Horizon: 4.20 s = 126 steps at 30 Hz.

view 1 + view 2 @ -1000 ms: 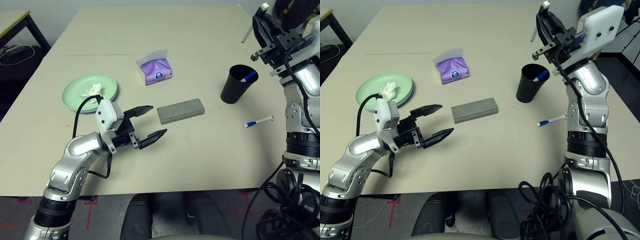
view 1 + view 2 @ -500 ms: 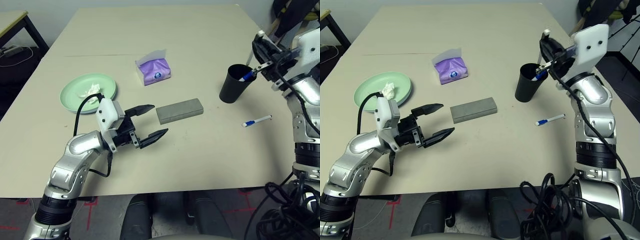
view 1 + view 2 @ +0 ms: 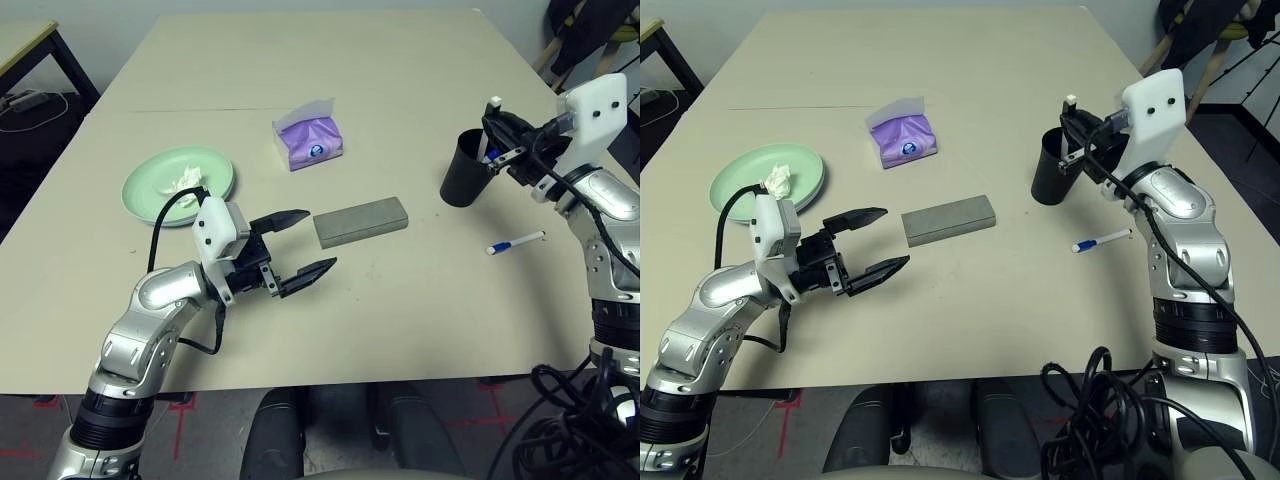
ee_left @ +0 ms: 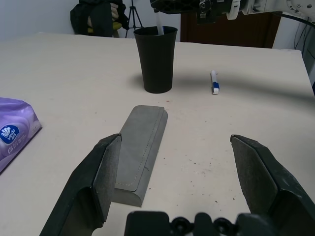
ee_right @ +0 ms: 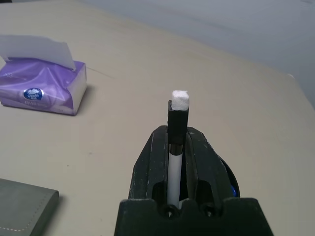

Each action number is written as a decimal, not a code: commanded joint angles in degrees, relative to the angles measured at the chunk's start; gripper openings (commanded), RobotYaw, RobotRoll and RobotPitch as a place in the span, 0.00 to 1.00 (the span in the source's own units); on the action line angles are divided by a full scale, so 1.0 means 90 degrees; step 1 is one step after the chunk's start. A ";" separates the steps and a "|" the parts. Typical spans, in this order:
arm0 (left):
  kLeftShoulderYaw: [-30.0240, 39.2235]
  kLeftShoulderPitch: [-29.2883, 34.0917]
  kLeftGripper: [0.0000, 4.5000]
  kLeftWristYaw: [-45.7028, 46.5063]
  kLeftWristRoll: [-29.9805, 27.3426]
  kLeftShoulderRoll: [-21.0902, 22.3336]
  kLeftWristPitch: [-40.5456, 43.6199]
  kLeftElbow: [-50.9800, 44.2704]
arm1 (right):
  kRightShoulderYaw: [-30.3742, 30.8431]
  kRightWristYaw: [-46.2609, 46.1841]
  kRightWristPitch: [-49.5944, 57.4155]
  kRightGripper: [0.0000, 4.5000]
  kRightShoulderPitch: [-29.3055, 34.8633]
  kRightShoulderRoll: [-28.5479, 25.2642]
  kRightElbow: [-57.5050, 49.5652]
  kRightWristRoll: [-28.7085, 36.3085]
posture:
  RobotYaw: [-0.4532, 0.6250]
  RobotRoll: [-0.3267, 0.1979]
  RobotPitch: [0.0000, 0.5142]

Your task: Organize and tidy the items on the table.

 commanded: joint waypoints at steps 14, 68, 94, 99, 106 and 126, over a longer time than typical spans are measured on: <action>-0.0061 -0.0025 1.00 -0.0015 0.0066 0.0027 -0.0004 0.0049 | 0.0102 -0.0017 -0.0164 0.99 -0.0223 -0.0129 0.0350 -0.0159 | 0.37 0.62 0.28; -0.0018 -0.0002 1.00 0.0370 0.0101 -0.0084 0.0017 -0.0010 | 0.4727 0.7325 -0.2031 0.99 -0.2744 -0.2908 0.3223 -0.2481 | 0.42 0.62 0.29; 0.0030 -0.0031 1.00 0.0477 0.0087 -0.0079 -0.0010 -0.0066 | 0.5420 0.7325 -0.3688 0.99 -0.2888 -0.2922 0.3955 -0.3025 | 0.43 0.62 0.30; 0.0054 0.0013 1.00 0.0500 0.0096 -0.0064 -0.0007 -0.0095 | 0.5330 0.7264 -0.4335 0.99 -0.2968 -0.2642 0.4429 -0.3493 | 0.45 0.62 0.30; 0.0070 0.0073 1.00 0.0556 0.0099 -0.0062 -0.0005 -0.0143 | 0.5296 0.7010 -0.5141 0.99 -0.2987 -0.2318 0.4868 -0.3946 | 0.45 0.62 0.30; 0.0017 0.0131 1.00 0.0643 0.0097 -0.0066 0.0025 -0.0244 | 0.4986 0.6602 -0.5992 0.56 -0.2253 -0.2316 0.4333 -0.4425 | 0.46 0.62 0.33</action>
